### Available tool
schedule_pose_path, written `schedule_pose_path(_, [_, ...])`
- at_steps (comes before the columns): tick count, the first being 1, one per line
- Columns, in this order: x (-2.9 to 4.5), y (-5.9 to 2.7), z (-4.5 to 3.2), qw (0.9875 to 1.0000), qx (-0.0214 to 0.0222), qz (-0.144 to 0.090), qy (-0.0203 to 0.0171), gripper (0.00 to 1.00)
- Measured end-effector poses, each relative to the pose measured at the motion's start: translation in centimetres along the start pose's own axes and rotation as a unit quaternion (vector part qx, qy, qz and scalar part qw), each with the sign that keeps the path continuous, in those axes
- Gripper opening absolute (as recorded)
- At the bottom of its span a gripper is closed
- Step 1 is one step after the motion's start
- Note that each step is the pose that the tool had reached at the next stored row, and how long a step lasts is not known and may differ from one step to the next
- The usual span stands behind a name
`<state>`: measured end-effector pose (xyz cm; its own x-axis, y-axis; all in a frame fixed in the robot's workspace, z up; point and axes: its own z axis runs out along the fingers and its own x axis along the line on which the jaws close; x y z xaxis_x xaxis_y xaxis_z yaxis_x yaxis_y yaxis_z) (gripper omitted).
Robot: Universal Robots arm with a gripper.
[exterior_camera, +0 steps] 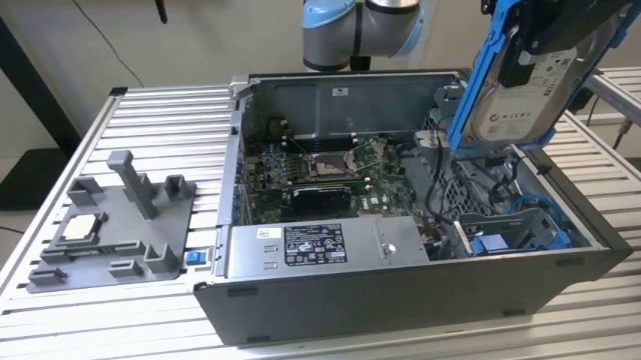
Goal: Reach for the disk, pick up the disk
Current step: 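Pick up the disk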
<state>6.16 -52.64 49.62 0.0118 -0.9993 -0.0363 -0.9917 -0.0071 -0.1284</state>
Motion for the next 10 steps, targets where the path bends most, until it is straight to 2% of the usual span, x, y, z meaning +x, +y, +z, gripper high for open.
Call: schedule_pose_path(10, [1.79, -0.75, 0.4, 1.0, -0.0029, 0.0, 0.0, 0.0])
